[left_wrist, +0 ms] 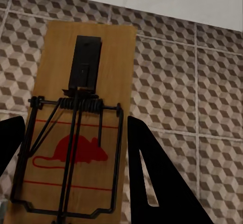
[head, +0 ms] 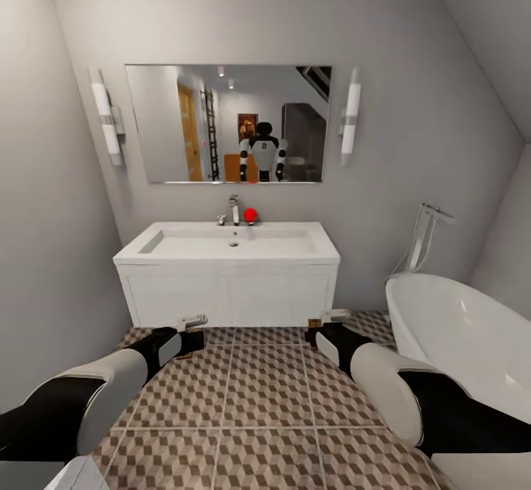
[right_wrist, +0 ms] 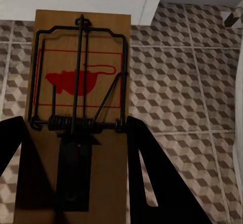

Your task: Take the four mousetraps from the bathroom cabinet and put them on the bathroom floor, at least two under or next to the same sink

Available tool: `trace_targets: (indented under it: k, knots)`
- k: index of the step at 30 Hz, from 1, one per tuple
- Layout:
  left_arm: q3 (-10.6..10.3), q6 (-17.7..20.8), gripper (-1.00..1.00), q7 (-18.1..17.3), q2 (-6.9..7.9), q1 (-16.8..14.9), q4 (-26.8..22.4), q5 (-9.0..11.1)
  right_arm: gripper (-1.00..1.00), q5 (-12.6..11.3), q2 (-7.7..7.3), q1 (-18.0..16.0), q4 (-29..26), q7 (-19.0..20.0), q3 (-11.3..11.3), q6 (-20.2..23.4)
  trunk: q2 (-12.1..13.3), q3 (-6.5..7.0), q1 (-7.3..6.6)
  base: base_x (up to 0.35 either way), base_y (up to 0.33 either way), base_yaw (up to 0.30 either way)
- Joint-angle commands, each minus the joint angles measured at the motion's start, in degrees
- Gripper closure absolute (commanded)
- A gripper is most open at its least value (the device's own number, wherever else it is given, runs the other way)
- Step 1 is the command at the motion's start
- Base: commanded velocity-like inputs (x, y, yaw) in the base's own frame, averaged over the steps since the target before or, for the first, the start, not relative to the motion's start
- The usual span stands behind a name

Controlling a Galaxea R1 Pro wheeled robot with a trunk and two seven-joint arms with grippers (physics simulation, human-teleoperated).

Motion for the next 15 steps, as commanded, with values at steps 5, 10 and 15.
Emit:
trace_targets:
  k: [5,10,15]
  knots:
    - [-0.4,0.2,1.0,-0.1,-0.01,-0.1,0.0,0.3,1.0,0.4,-0.01,-0.1,0.0,-0.2,-0.5,0.2,-2.1,-0.97,1.11,0.0,0.0,0.075]
    - [-0.4,0.2,1.0,-0.1,-0.01,-0.1,0.0,0.3,1.0,0.4,-0.02,-0.1,0.0,-0.2,-0.5,0.2,-4.1,-1.87,2.21,0.0,0.0,0.009]
    - [-0.4,0.2,1.0,-0.1,-0.01,-0.1,0.0,0.3,1.0,0.3,-0.02,-0.1,0.0,-0.2,-0.5,0.2,-6.1,-2.77,3.3,0.0,0.0,0.001]
